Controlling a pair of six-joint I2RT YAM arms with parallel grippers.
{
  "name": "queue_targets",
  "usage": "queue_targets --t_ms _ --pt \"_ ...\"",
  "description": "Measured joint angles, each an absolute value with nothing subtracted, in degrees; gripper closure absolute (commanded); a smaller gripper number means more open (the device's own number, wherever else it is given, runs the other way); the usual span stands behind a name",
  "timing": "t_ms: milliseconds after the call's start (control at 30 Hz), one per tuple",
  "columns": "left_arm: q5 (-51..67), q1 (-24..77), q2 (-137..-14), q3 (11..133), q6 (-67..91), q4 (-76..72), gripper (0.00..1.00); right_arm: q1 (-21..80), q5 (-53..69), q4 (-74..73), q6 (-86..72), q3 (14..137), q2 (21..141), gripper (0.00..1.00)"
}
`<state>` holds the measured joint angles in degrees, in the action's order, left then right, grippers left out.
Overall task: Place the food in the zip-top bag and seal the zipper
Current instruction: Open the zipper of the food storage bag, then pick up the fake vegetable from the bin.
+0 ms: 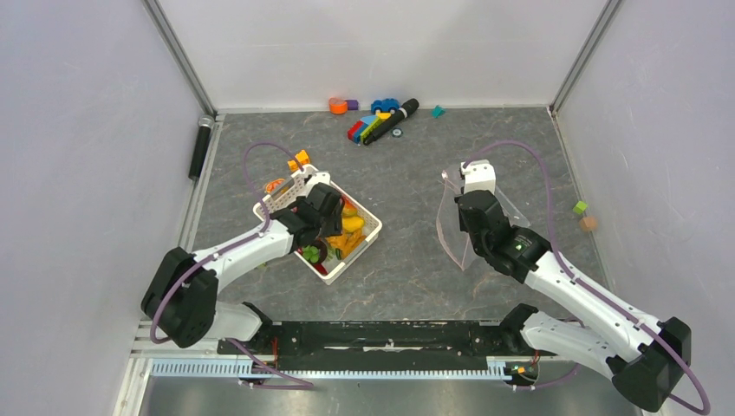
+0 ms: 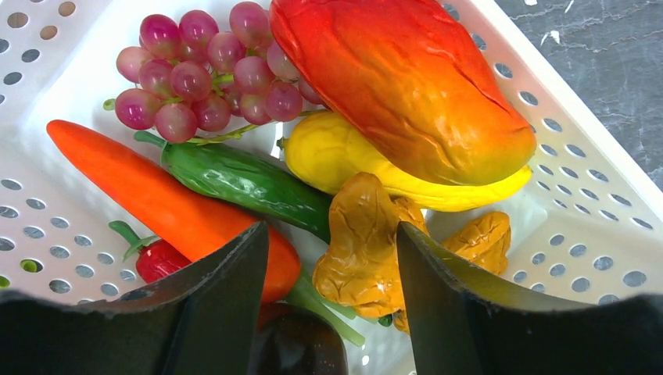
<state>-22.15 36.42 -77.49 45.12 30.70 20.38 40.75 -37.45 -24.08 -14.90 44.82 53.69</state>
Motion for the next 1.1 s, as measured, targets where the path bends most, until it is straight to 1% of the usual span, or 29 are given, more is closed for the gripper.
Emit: queue_targets --t_ms 333,500,567,733,867,900,1100 --pt "-23.40 36.42 -80.47 46.19 31.03 17.65 0.39 40.75 -37.23 -24.03 -14.66 44.51 53.65 0.96" --pt "-22.79 36.42 -82.02 46.24 31.51 16.73 0.48 40.75 -37.21 -24.01 -14.63 44.38 53.30 0.95" --pt "-22.11 36.42 -82.39 46.26 31.68 16.49 0.53 40.75 -37.10 -24.03 -14.55 44.38 53.30 0.95" --pt "-21.71 36.42 -82.48 46.35 32.08 16.01 0.75 40.75 -37.06 -24.01 -14.46 44.36 53.19 0.95" --pt "-20.99 36.38 -82.48 46.35 32.25 15.66 0.96 40.75 -37.04 -23.99 -14.46 44.31 52.64 0.95" --pt "-20.82 36.38 -82.46 46.35 32.23 15.64 0.98 40.75 -37.04 -24.01 -14.46 44.31 52.58 0.95" --pt "-20.56 36.38 -81.41 46.35 32.21 15.81 0.98 40.75 -36.88 -24.01 -14.44 44.29 52.53 0.95"
